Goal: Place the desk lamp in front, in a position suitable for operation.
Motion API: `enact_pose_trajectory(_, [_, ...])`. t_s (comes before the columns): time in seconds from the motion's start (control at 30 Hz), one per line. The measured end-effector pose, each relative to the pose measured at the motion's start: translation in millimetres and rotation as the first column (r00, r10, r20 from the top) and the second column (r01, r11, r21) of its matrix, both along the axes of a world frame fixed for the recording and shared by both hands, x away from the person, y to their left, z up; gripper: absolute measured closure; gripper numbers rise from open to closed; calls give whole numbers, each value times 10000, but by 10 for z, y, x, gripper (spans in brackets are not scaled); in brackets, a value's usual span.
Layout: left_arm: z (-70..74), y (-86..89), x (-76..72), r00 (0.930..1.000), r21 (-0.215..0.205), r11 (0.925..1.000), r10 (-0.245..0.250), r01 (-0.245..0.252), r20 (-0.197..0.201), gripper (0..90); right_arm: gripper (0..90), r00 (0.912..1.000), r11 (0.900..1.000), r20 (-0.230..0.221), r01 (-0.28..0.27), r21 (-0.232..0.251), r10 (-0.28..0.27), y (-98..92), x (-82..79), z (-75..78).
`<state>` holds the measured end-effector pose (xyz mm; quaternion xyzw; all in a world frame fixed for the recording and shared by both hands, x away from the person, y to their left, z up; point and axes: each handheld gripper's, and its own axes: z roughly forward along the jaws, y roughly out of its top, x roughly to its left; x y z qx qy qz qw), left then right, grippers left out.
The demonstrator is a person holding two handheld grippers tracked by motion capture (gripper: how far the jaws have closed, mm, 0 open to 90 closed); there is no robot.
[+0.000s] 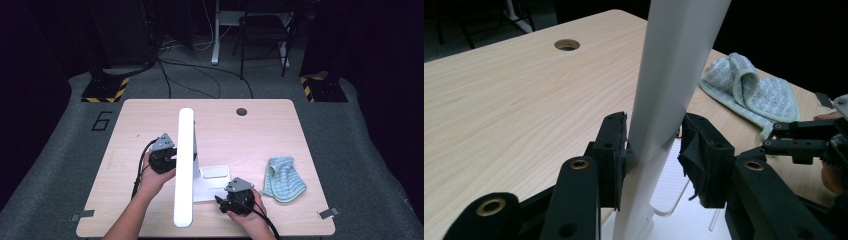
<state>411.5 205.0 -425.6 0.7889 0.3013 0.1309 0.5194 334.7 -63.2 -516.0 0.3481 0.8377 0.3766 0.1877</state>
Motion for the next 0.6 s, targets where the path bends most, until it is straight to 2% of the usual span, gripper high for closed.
enact_pose_trajectory(0.07, [0,-4,-8,10000,4,10000,29,-29,-31,628,288,9999,9999,102,-30,-123,32,8,-8,-3])
enact_pose_trajectory(0.17, [-2,-6,-17,9999,99,10000,-10,9,151,646,278,9999,9996,110,-33,-297,36,16,-15,-5])
enact_pose_trajectory(0.27, [0,-3,-45,9996,197,9997,-154,150,225,669,279,9995,9994,61,296,-185,-294,-8,-3,-10])
enact_pose_trajectory(0.33, [-2,-5,-89,9993,280,9992,-276,269,245,700,287,9990,9986,38,445,-294,-444,-42,21,-4])
enact_pose_trajectory(0.37, [-4,-4,-105,9991,294,9991,-319,311,275,718,290,9977,9974,9,675,-244,-674,-55,33,-6])
enact_pose_trajectory(0.43, [-15,-18,-150,9987,198,9991,-379,372,354,743,303,9954,9953,-45,951,-178,-952,-67,38,-3])
enact_pose_trajectory(0.47, [-16,-32,-184,9983,272,9989,-400,388,421,751,304,9965,9961,125,831,-312,-828,-87,50,-3])
enact_pose_trajectory(0.53, [-17,-57,-224,9974,387,9992,-165,138,697,759,304,9965,9960,166,823,-342,-818,-92,46,1])
enact_pose_trajectory(0.6, [-22,-53,-254,9977,275,9996,13,-32,680,761,303,9964,9961,259,815,-323,-807,-89,42,4])
